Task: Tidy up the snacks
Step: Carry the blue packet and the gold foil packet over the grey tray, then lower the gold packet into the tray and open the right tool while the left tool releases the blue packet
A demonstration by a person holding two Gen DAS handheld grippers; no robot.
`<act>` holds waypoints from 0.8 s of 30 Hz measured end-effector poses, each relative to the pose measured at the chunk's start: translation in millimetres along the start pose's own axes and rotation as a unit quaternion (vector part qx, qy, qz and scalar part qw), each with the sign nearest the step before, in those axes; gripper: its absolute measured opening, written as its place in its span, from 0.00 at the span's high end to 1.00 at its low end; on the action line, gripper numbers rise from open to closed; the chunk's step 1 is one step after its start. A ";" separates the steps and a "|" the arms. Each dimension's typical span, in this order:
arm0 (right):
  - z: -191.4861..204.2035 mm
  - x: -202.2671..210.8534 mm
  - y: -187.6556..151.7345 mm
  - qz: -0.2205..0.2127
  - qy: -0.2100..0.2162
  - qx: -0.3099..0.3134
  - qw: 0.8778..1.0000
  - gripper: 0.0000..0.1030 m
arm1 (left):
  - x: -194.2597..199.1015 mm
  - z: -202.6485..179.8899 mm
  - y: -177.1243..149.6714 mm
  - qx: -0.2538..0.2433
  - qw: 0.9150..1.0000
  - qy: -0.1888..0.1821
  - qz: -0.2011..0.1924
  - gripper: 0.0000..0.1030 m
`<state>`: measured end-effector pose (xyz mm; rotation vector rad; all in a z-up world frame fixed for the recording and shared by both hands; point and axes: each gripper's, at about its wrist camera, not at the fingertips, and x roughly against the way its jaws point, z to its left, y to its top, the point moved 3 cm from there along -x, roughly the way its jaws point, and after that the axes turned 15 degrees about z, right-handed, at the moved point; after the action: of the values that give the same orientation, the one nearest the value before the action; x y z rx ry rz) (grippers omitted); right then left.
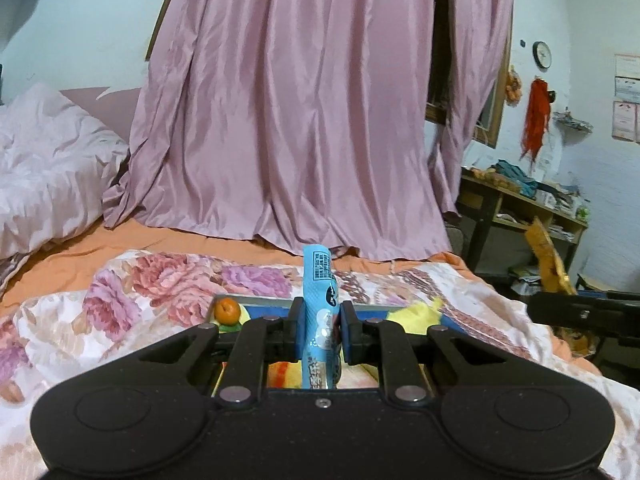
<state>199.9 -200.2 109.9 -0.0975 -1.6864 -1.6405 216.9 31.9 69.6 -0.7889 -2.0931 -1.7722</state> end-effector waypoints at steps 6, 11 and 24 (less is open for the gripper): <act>-0.6 -33.9 16.1 0.010 -0.001 0.008 1.000 0.58 | -34.6 15.0 16.3 0.003 1.000 0.010 0.006 0.82; 5.2 -70.1 19.8 0.033 0.004 0.015 0.999 0.58 | -61.6 21.5 18.1 0.004 1.000 0.018 0.020 0.82; 6.0 -137.9 10.0 0.090 -0.008 0.020 0.996 0.58 | -106.0 32.9 7.8 -0.004 0.997 0.042 0.057 0.82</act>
<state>299.6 -132.2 42.1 -0.2365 -1.6704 -1.4755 311.4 41.1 11.5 -0.8057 -1.9485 -1.7249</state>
